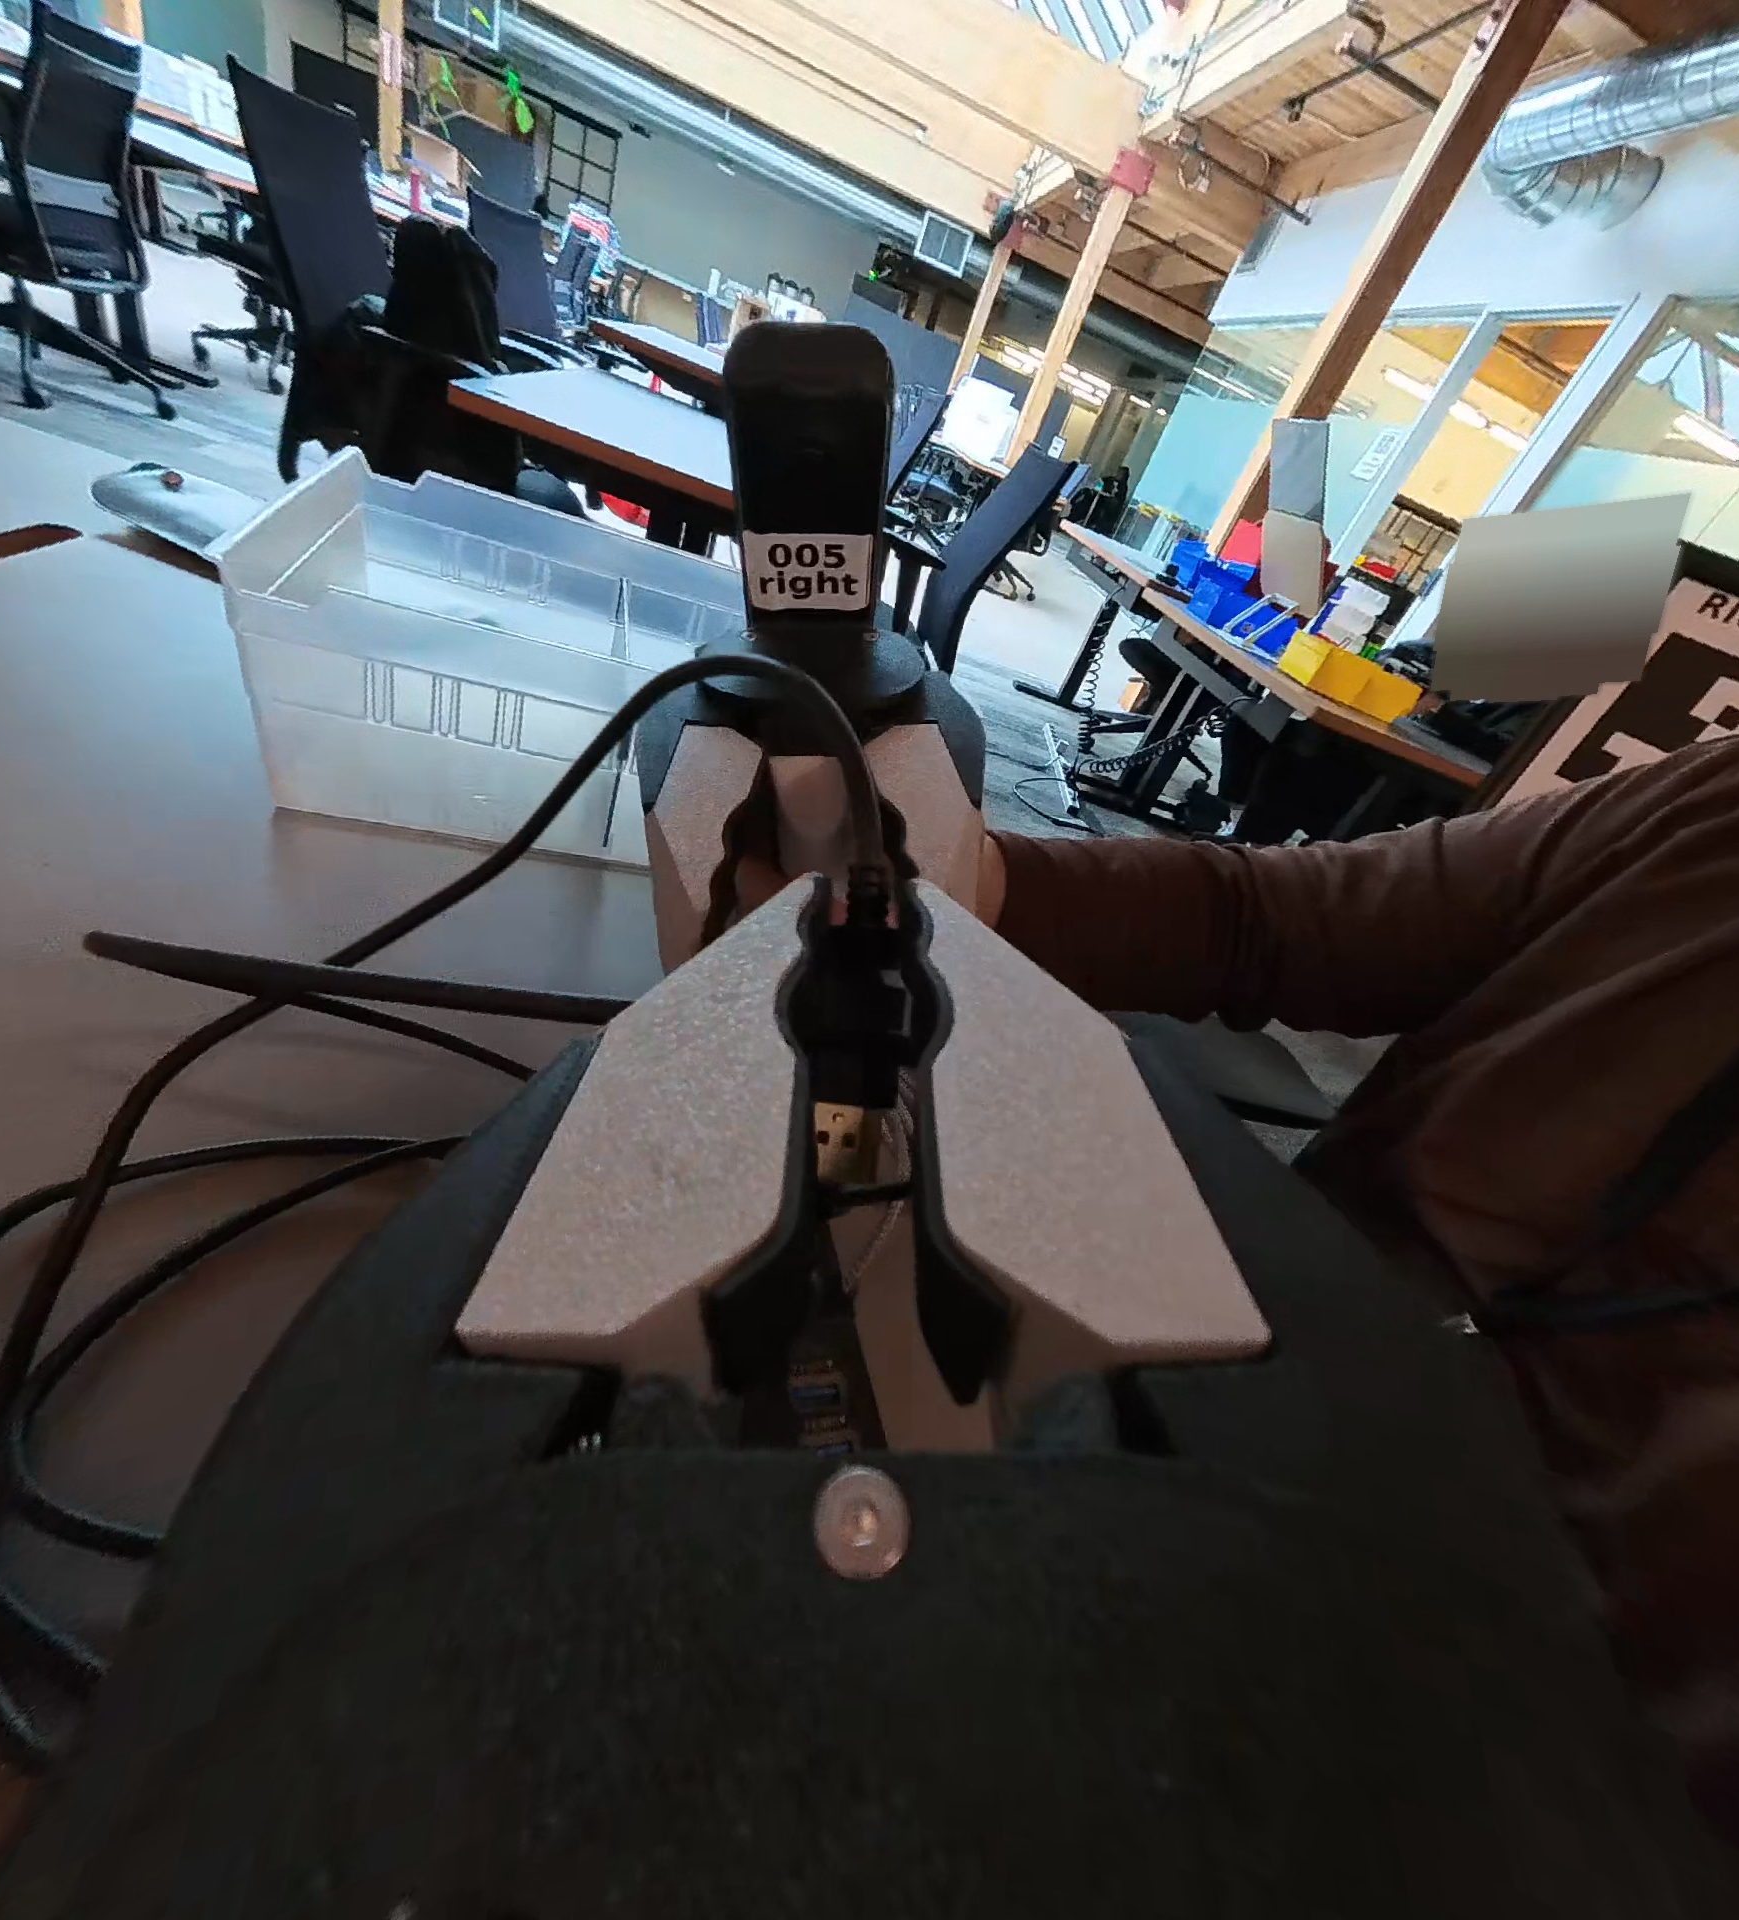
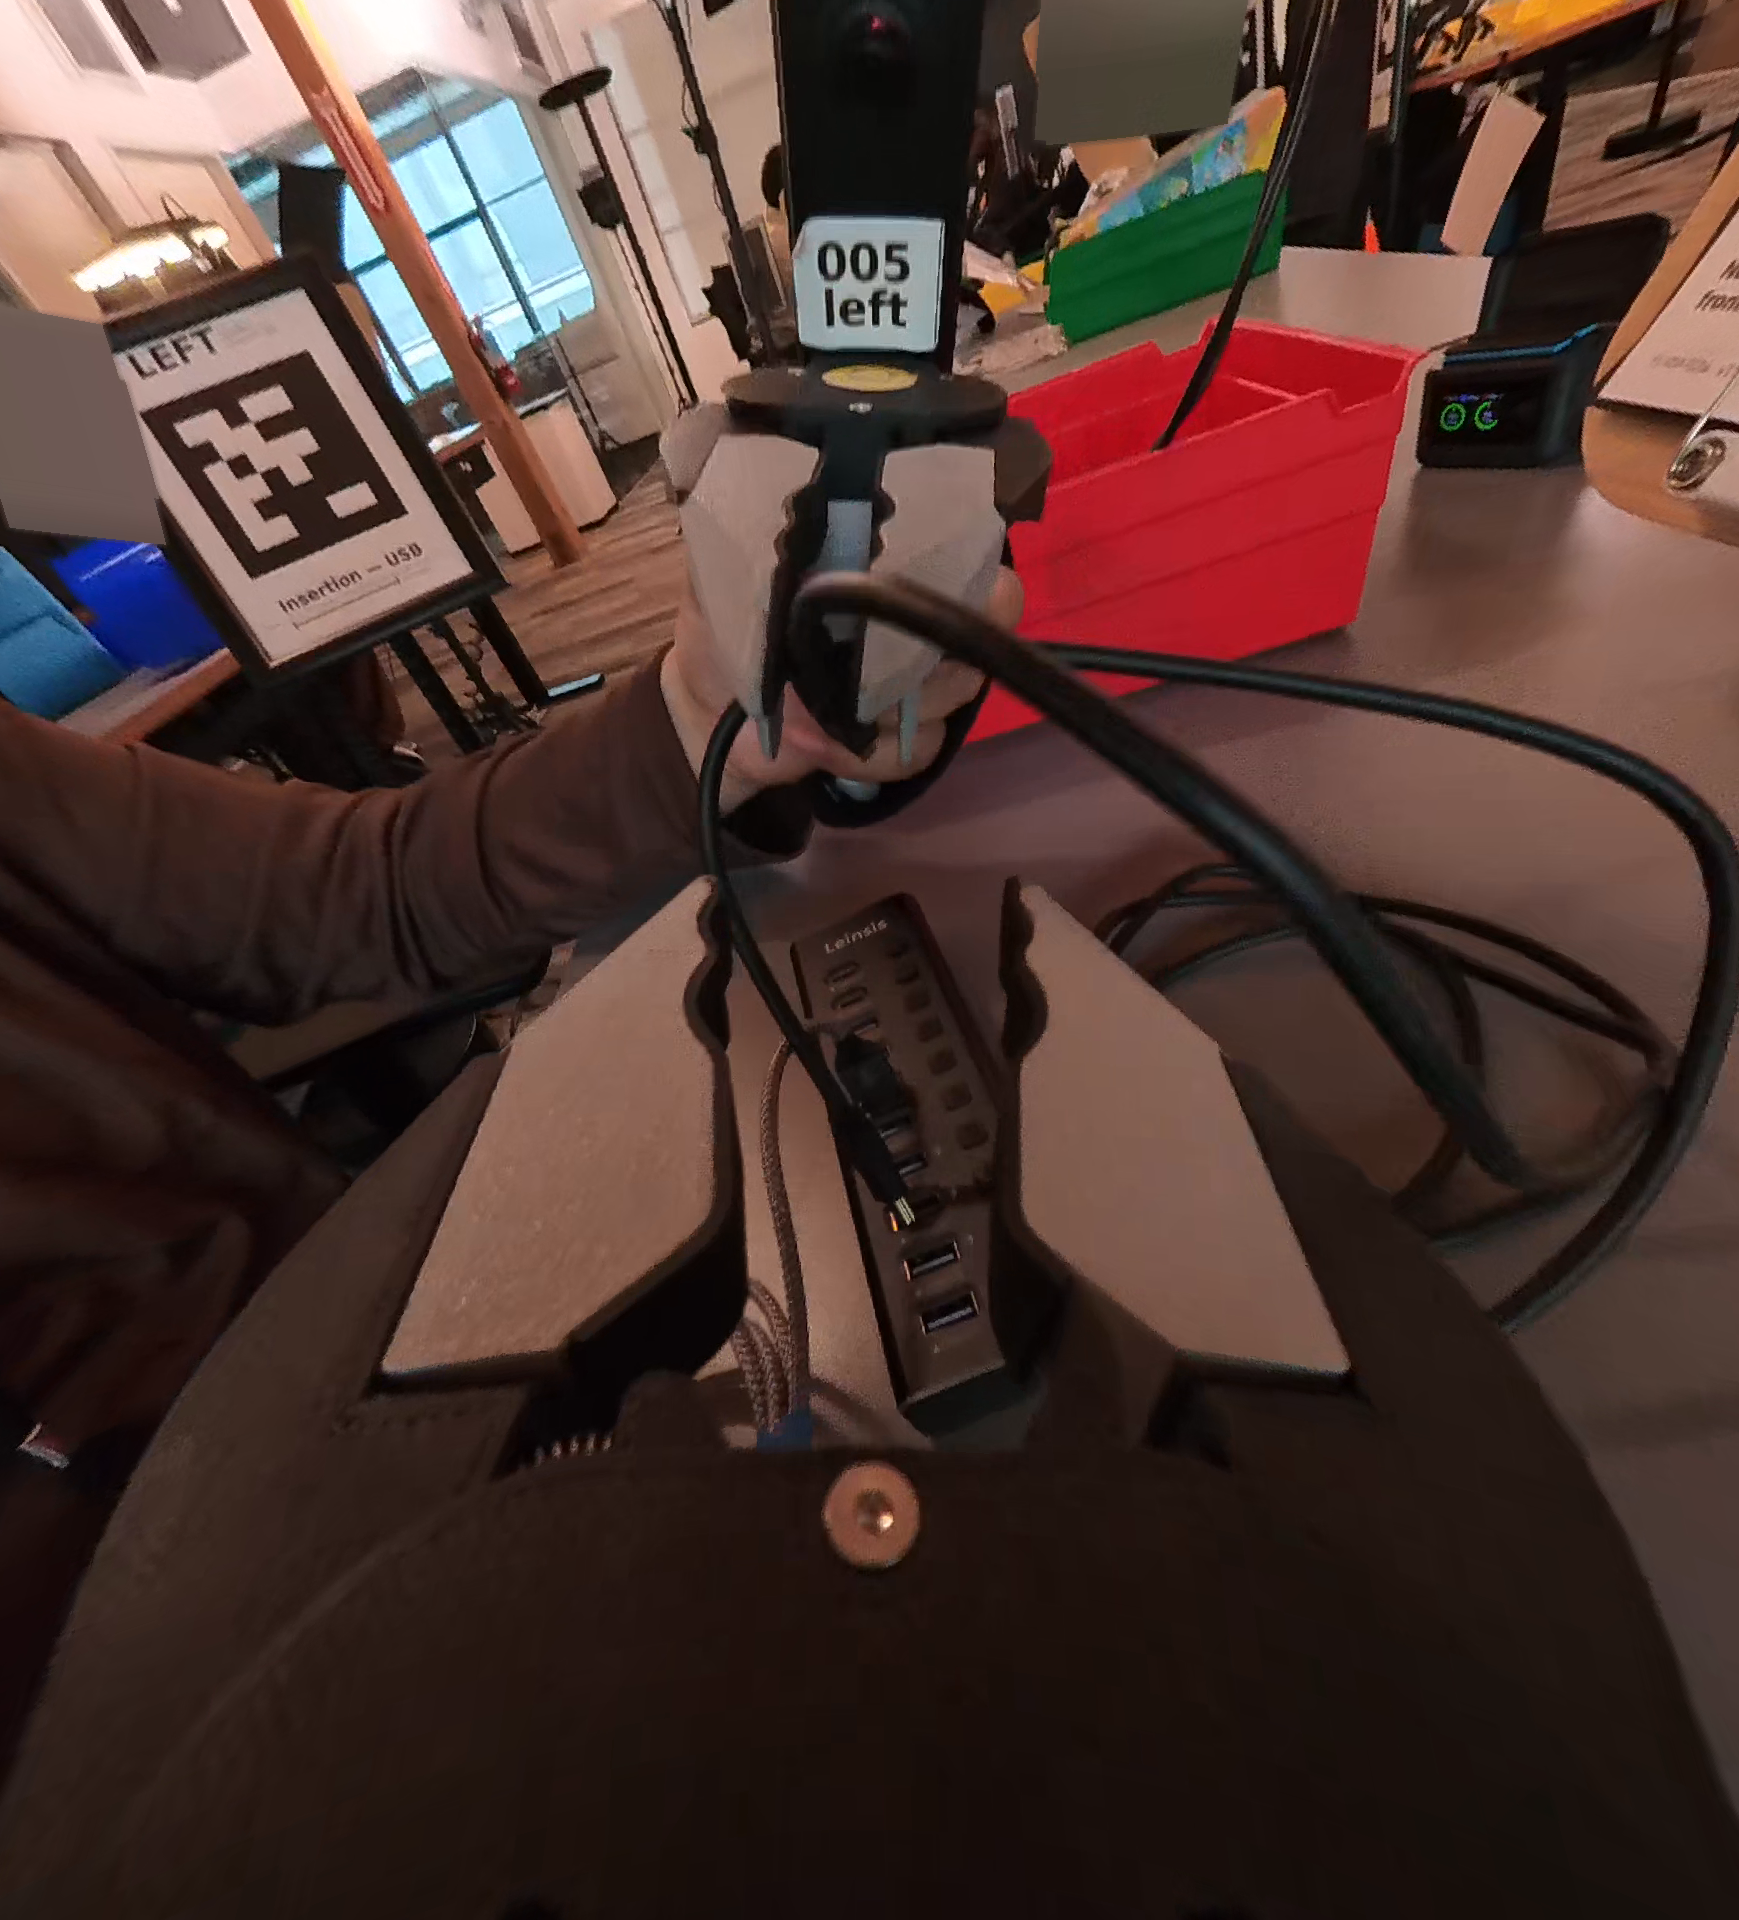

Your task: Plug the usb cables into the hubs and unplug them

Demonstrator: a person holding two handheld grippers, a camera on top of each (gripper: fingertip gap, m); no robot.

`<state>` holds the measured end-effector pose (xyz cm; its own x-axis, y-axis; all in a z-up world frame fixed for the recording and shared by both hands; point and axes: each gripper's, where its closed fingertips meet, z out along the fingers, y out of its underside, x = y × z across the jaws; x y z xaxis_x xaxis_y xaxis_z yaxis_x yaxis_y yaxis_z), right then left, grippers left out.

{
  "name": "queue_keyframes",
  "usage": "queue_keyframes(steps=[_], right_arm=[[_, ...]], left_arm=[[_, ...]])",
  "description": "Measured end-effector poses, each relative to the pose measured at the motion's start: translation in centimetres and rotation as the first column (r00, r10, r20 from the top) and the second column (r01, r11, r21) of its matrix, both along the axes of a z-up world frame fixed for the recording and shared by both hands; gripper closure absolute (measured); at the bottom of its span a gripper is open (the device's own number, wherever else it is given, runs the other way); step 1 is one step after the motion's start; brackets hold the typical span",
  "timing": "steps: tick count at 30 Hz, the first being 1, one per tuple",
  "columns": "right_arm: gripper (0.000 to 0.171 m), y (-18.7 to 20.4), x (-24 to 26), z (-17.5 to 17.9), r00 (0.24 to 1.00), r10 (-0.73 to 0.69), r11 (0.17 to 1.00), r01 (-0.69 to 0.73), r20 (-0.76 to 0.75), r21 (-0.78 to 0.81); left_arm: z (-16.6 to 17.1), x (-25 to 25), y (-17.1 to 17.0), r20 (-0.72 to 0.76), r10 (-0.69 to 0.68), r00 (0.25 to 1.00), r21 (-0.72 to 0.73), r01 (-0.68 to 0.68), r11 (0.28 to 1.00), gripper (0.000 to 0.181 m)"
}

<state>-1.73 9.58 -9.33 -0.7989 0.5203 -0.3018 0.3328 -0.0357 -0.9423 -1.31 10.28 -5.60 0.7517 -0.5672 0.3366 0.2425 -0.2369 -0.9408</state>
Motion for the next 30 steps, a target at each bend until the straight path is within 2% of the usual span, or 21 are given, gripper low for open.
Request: queue_keyframes(steps=[8, 10, 11, 14, 16, 18, 21, 24, 27, 30], right_arm=[[0.125, 1.2, -0.3, 2.9, 0.999, -0.027, 0.980, 0.020, -0.034, -0.199], [0.135, 1.5, -0.3, 3.8, 0.999, -0.015, 0.959, 0.004, -0.037, -0.283], [0.134, 1.7, -0.4, 4.3, 1.000, -0.007, 0.943, -0.003, -0.030, -0.333], [0.156, 1.9, -0.6, 5.0, 1.000, 0.011, 0.909, -0.015, -0.011, -0.417], [0.170, 2.1, -1.0, 4.6, 1.000, -0.020, 0.916, 0.022, 0.008, -0.401], [0.170, 2.3, -1.1, 4.0, 0.999, -0.048, 0.938, 0.051, 0.017, -0.343], [0.170, 3.7, -2.0, 3.2, 0.979, -0.204, 0.957, 0.198, -0.008, -0.212], [0.170, 5.6, -2.2, 3.6, 0.941, -0.332, 0.937, 0.320, -0.071, -0.141], [0.170, 6.7, -1.9, 4.4, 0.912, -0.390, 0.918, 0.375, -0.124, -0.132], [0.170, 7.4, -2.1, 4.2, 0.900, -0.420, 0.905, 0.405, -0.115, -0.130]], left_arm=[[-0.6, 0.0, 0.8, -0.048, 0.042, 0.998, 0.000, -0.042, 0.999, 0.169], [-0.8, 0.0, 0.9, -0.059, 0.049, 0.997, -0.008, -0.049, 0.999, 0.170], [-1.0, 0.0, 1.0, -0.071, 0.056, 0.996, -0.017, -0.057, 0.998, 0.170], [-1.3, 0.2, 1.2, -0.102, 0.060, 0.993, -0.029, -0.063, 0.998, 0.171], [-1.4, 0.0, 1.3, -0.104, 0.072, 0.992, -0.034, -0.075, 0.997, 0.171], [-1.5, -0.6, 1.4, -0.111, 0.103, 0.988, -0.039, -0.108, 0.993, 0.172], [-2.0, -2.1, 1.5, -0.159, 0.181, 0.971, -0.063, -0.193, 0.979, 0.171], [-3.4, -4.4, 1.3, -0.328, 0.286, 0.901, -0.098, -0.333, 0.938, 0.164], [-5.4, -5.7, 1.1, -0.517, 0.308, 0.799, -0.126, -0.427, 0.895, 0.169], [-5.3, -7.6, 1.5, -0.678, 0.401, 0.615, -0.010, -0.554, 0.833, 0.178]])
